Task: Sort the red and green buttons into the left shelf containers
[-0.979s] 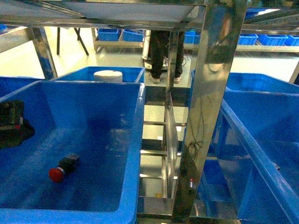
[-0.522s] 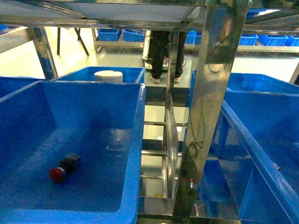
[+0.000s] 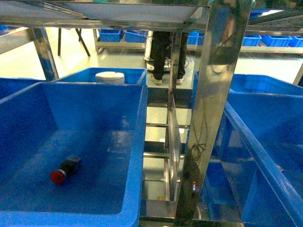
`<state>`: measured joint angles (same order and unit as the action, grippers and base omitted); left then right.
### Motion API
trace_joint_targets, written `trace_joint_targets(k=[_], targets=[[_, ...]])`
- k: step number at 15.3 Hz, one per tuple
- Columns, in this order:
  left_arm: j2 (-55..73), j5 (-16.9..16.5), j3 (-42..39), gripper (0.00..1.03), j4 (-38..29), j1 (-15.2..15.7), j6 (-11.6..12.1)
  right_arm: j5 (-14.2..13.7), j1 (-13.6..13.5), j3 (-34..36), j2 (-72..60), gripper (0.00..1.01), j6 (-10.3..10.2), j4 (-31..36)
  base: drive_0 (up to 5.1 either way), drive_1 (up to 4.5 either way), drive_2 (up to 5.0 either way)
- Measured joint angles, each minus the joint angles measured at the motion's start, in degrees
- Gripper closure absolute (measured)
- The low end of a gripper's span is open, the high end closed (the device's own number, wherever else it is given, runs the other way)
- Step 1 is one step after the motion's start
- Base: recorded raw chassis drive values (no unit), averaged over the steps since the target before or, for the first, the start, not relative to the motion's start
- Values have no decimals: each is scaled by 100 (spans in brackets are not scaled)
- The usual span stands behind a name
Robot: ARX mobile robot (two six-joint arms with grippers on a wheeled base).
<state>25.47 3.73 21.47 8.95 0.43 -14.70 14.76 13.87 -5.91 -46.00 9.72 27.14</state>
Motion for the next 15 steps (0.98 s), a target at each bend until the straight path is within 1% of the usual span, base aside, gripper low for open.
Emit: trace_joint_targets(k=[1, 2, 3, 4, 5, 6, 7, 8, 9, 11, 12, 13, 15], targets=[[42, -2, -37, 5, 24, -2, 13, -48, -15, 68, -70, 5, -61, 352, 0, 0, 0], [-197, -262, -466, 16, -1102, -22, 459, -310, -203, 391, -184, 20, -476, 1497, 0, 0, 0], [-516, -369, -942, 32, -1698, -52, 984, -472, -422, 514, 297, 38, -730, 1392, 0, 0, 0], [-638, -365, -1093, 49, -1768, -48, 1224, -625, -566, 516, 741, 54, -828, 1045, 0, 0, 0], [-778, -367, -1276, 65, -1775, -44, 1329, -765, -693, 518, 1121, 71, -868, 688, 0, 0, 0], [-909, -367, -1421, 80, -1759, -44, 1366, -918, -828, 518, 1416, 86, -874, 369, 0, 0, 0], [-1034, -367, -1497, 94, -1757, -44, 1368, -1375, -1314, 520, 1773, 100, -879, 90, 0, 0, 0], [-1158, -372, -1591, 101, -1735, -44, 1379, -1408, -1419, 525, 2050, 99, -887, -173, 0, 0, 0], [-1261, -369, -1672, 101, -1700, -44, 1379, -1464, -1405, 525, 2256, 99, -890, -400, 0, 0, 0], [-1456, -369, -1803, 101, -1622, -44, 1381, -1462, -1405, 525, 2682, 99, -890, -791, 0, 0, 0], [-2006, -385, -1825, 101, -892, -44, 1381, -1462, -1405, 525, 2881, 99, -890, -975, 0, 0, 0], [-2352, -358, -1908, 101, -861, -46, 1384, -1464, -1405, 525, 3056, 99, -890, -1178, 0, 0, 0], [-2481, -380, -2061, 101, -811, -44, 1388, -1462, -1408, 525, 3368, 99, -890, -1506, 0, 0, 0]])
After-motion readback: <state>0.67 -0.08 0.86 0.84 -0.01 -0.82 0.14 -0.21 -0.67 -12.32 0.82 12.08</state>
